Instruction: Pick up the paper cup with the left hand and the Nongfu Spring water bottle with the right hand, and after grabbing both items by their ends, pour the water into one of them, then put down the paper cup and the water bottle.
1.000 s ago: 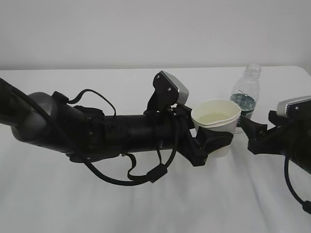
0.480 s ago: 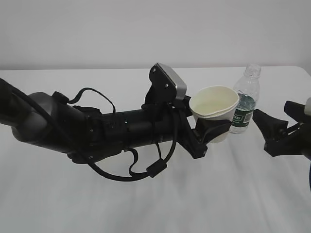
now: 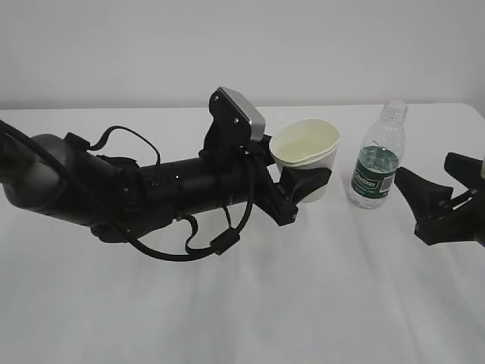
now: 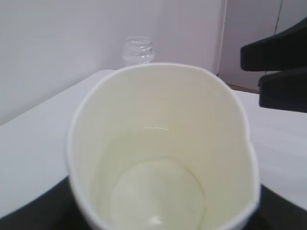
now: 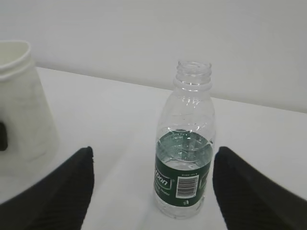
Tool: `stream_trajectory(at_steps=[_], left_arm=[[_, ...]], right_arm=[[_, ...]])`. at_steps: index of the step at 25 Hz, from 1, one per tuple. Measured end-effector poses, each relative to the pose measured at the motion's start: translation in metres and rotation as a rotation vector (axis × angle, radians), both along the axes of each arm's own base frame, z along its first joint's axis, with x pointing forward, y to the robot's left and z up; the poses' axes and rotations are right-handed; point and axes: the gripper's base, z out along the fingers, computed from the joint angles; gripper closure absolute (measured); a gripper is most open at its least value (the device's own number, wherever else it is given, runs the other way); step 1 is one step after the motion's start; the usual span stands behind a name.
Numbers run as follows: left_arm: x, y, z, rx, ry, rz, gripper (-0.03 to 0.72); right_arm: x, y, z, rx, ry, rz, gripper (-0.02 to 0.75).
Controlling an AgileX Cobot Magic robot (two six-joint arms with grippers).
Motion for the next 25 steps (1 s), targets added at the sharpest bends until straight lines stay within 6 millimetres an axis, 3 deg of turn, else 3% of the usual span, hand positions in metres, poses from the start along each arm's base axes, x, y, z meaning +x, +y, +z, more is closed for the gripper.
stream_trajectory(at_steps=[9,15,25], left_arm=[[-0.008,0.019,-0.016,-0.005,0.052,0.023,0.216],[-0.010,0.047,-0.024,-0.073,0.044,0.082,0.217],[-0.009,0.093,-0.047,-0.016,0.122,0.288,0.217]], right_arm=[[0.000,0.000,0.000,-0.001,0.000,0.004,0.150],[0.000,0.000,0.000,-0.002,0.000,0.006,0.150],[0.000,0.001,0.000,-0.002,0.000,0.007,0.150]])
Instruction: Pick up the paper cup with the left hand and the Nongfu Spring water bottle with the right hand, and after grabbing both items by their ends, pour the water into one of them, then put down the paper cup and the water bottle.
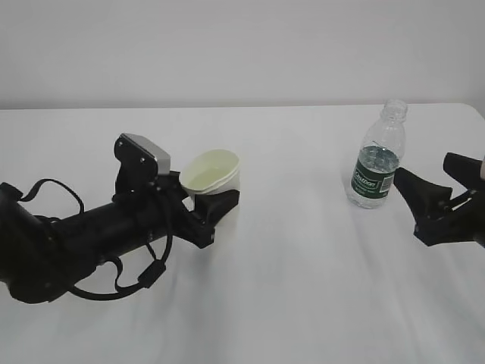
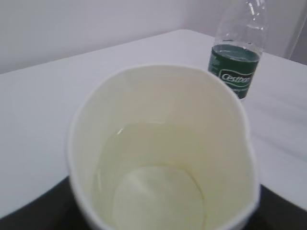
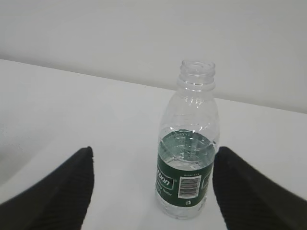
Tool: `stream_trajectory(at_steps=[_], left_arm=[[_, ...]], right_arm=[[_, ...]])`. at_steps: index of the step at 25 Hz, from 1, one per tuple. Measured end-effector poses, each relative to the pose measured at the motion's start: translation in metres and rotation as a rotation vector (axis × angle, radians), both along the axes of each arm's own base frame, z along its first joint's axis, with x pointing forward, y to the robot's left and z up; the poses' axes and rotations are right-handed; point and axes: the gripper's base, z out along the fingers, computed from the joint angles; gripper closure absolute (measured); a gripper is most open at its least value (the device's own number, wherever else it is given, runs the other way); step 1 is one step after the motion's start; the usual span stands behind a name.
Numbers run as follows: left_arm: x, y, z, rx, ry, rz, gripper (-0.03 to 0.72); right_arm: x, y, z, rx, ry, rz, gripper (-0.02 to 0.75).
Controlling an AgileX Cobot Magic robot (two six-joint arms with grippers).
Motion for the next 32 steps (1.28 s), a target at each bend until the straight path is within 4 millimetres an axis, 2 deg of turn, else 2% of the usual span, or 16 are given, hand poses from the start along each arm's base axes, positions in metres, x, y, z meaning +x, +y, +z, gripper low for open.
stream_trajectory(at_steps=[13,26,32], left_arm=[[0.000,0.031,-0.012,0.071,0.018,0.216,0.217],[0.011,0.051,-0.012,0.034,0.051,0.482,0.217],[0.012,0.055,-0.012,0.048,0.044,0.523,0.217]], right_arm=[[0.000,0.000,0.000,-0.001,0.000,0.003,0.150],[0.000,0.000,0.000,-0.002,0.000,0.005,0.150],[0.000,0.001,0.000,-0.002,0.000,0.007,0.150]])
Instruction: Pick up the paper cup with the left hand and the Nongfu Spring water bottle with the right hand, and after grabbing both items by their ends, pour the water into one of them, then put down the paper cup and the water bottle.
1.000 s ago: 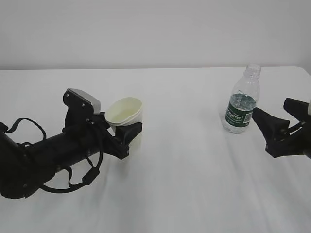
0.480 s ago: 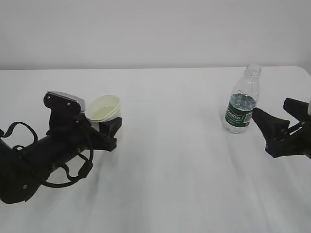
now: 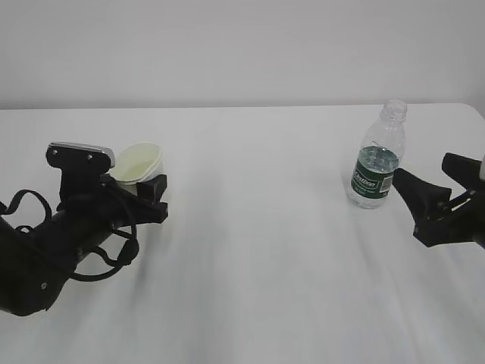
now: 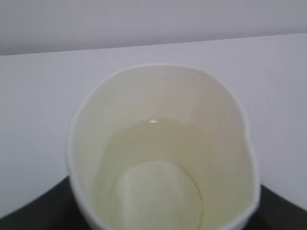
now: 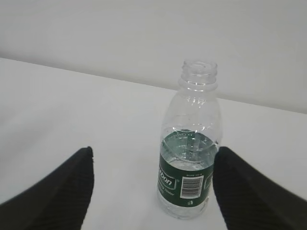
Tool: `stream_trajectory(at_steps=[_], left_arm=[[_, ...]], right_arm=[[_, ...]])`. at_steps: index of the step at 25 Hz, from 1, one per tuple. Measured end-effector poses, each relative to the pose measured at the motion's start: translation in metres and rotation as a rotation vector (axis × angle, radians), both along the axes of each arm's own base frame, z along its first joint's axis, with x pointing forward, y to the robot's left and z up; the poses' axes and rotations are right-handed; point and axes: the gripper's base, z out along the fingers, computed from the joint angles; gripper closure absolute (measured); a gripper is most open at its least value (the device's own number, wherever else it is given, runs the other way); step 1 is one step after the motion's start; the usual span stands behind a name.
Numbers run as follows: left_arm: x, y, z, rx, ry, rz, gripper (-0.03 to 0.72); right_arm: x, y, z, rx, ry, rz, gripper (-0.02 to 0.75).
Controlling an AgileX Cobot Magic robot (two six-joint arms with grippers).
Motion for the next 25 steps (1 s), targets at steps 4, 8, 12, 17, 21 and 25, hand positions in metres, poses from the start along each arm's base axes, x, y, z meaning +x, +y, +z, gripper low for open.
stream_trajectory(at_steps=[4,8,12,17,21,25], left_arm=[[0.002,0.006,-0.006,0.005,0.013,0.037,0.217],[0.009,0.013,-0.017,0.016,0.032,0.067,0.217],[0.017,0.019,-0.021,0.016,0.032,0.087,0.217],[0.028,0.021,-0.021,0.009,0.012,0.095,0.217],[0.035,0.024,-0.022,0.009,0.002,0.095,0.217],[0.041,0.027,-0.024,0.008,-0.010,0.104,0.217]], right_arm=[[0.000,0.001,0.000,-0.004,0.000,0.012,0.150],[-0.001,0.002,0.000,-0.006,0.000,0.019,0.150],[-0.001,0.002,0.000,-0.006,0.000,0.019,0.150],[-0.001,0.002,0.000,-0.007,-0.001,0.022,0.150],[-0.001,0.002,0.000,-0.007,-0.001,0.022,0.150],[-0.001,0.002,0.000,-0.007,-0.001,0.022,0.150]])
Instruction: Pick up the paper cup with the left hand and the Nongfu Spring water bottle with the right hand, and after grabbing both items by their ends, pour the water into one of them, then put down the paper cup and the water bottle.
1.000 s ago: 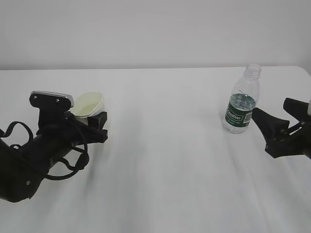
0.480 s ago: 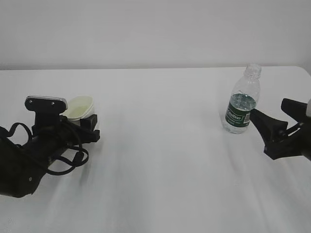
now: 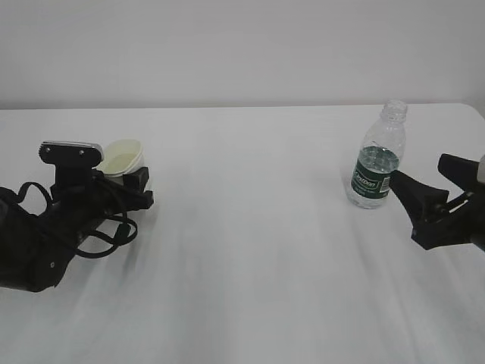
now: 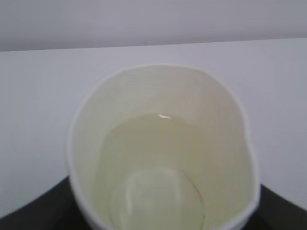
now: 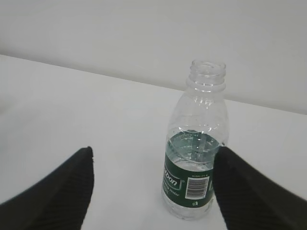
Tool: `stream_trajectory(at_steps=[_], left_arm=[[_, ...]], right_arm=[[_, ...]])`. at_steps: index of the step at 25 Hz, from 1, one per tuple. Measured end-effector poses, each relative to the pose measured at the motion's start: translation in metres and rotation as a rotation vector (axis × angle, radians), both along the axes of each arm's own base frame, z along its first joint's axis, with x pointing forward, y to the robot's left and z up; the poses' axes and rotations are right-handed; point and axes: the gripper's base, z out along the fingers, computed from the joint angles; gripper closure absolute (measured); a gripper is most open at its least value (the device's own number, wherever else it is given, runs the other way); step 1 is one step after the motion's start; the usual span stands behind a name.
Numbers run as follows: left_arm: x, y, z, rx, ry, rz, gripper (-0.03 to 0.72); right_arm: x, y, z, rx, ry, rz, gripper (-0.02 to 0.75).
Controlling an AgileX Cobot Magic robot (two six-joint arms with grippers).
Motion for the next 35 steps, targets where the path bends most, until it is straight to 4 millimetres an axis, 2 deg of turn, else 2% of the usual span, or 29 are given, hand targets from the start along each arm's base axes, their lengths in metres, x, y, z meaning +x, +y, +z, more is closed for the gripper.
stream_trajectory(at_steps=[13,20,35], left_arm=[[0.0068,0.0006,-0.0075,-0.002,-0.032,-0.003,0.211],[0.0055,-0.0022,-0.0103,0.010,-0.018,-0.041,0.081],[0.0048,-0.0028,-0.0107,0.013,-0.016,-0.052,0.059]], right_arm=[[0.0000,0.0001,0.0000,0.000,0.000,0.001,0.150],[0.0000,0.0001,0.0000,0.000,0.000,0.001,0.150],[0.0000,0.0001,0.0000,0.000,0.000,0.001,0.150]])
